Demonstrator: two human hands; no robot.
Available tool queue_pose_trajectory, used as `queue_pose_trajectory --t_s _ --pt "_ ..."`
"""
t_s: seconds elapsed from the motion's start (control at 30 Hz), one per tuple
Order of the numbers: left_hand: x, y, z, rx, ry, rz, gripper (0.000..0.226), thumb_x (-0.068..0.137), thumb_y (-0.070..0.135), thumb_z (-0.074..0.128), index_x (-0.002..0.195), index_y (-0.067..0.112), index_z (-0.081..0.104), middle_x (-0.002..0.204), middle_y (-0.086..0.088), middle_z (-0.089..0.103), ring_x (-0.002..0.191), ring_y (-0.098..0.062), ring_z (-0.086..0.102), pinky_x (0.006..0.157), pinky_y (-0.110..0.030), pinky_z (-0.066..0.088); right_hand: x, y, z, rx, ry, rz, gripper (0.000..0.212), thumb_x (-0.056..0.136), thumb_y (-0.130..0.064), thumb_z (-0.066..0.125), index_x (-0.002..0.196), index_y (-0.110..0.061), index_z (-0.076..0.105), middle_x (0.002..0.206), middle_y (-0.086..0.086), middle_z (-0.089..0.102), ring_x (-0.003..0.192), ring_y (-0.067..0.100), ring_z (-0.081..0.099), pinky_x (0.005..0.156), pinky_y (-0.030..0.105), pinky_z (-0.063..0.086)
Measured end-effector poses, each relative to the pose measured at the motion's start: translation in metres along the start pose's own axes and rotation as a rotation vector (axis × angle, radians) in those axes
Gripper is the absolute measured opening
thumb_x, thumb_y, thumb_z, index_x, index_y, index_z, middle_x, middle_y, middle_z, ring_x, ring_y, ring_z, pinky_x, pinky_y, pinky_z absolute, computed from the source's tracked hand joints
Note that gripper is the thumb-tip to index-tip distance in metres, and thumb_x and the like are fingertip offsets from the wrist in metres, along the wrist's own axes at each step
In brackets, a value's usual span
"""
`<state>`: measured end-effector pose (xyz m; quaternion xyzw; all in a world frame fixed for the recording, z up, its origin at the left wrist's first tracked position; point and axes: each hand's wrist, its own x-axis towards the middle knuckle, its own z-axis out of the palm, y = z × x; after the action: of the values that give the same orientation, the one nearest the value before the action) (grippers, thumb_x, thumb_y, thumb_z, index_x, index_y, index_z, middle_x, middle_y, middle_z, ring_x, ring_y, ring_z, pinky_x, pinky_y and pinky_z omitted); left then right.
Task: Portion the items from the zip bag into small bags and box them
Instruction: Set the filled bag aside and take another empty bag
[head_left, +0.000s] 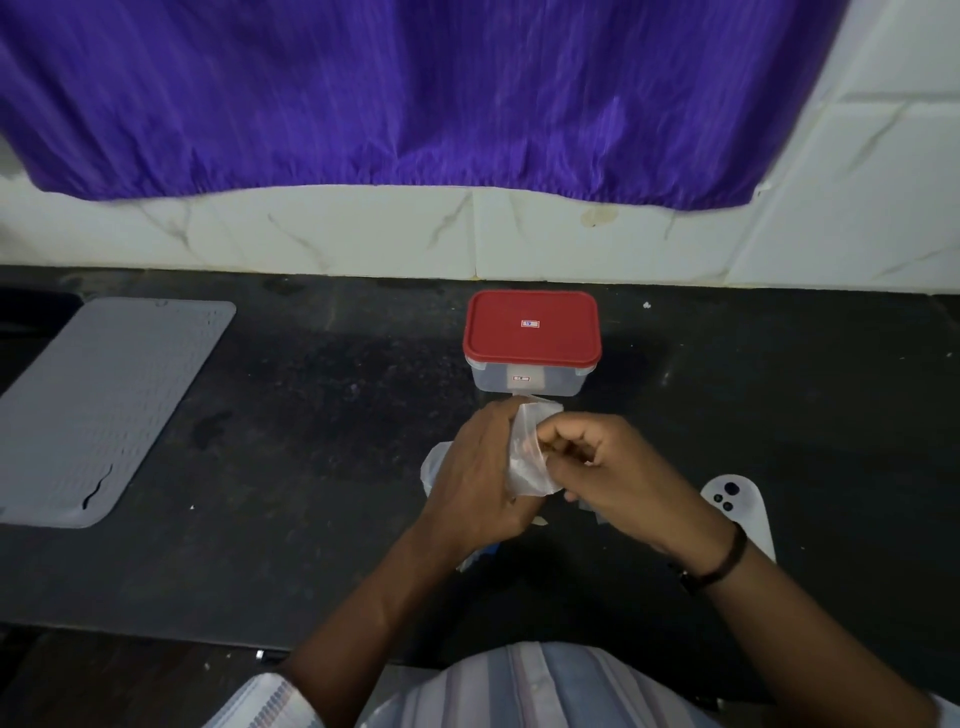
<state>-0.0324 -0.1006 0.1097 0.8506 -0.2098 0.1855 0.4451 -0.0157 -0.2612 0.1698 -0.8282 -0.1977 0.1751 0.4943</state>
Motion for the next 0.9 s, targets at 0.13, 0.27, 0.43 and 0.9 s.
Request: queue_pose_trajectory --t_s 0.13,0.27,0.43,0.9 --pt "-0.013 -0.008 -0.001 0.114 0.028 -0.065 0.056 0.08 0.035 0.065 0.131 0.023 0.044 0.117 0.008 0.058 0.103 -0.008 0.057 0.089 -0.03 0.049 0.005 -0.002 0.006 -0.211 -0.062 -0.006 0.022 0.092 -0.007 0.051 0.073 -0.003 0.061 0.071 0.012 0.06 0.056 0.011 0.049 0.056 0.034 0.044" --pt "-0.021 -0.017 0.0 0.188 -0.004 -0.117 0.066 0.075 0.039 0.066 0.133 0.014 0.046 0.118 -0.003 0.062 0.103 -0.019 0.06 0.087 -0.044 0.05 0.015 -0.008 0.015 -0.337 -0.076 0.063 0.027 0.09 -0.024 0.058 0.067 -0.012 0.063 0.061 0.0 0.062 0.053 0.005 0.053 0.056 0.028 0.046" --pt "-0.025 -0.022 -0.008 0.183 0.027 -0.14 0.064 0.072 0.026 0.07 0.131 0.009 0.053 0.118 0.001 0.061 0.104 -0.013 0.058 0.088 -0.038 0.048 0.024 -0.018 0.019 -0.457 -0.072 0.086 0.028 0.085 -0.048 0.058 0.079 -0.024 0.072 0.073 -0.007 0.069 0.066 0.004 0.063 0.065 0.028 0.054" --pt "-0.028 -0.036 -0.041 0.12 0.256 -0.407 0.04 0.076 0.034 0.068 0.111 0.023 0.052 0.096 0.014 0.061 0.085 -0.003 0.061 0.07 -0.018 0.049 0.017 0.018 0.023 -0.253 0.086 -0.084 0.024 0.093 -0.045 0.054 0.11 -0.03 0.06 0.106 -0.017 0.054 0.1 -0.003 0.053 0.079 0.009 0.043"
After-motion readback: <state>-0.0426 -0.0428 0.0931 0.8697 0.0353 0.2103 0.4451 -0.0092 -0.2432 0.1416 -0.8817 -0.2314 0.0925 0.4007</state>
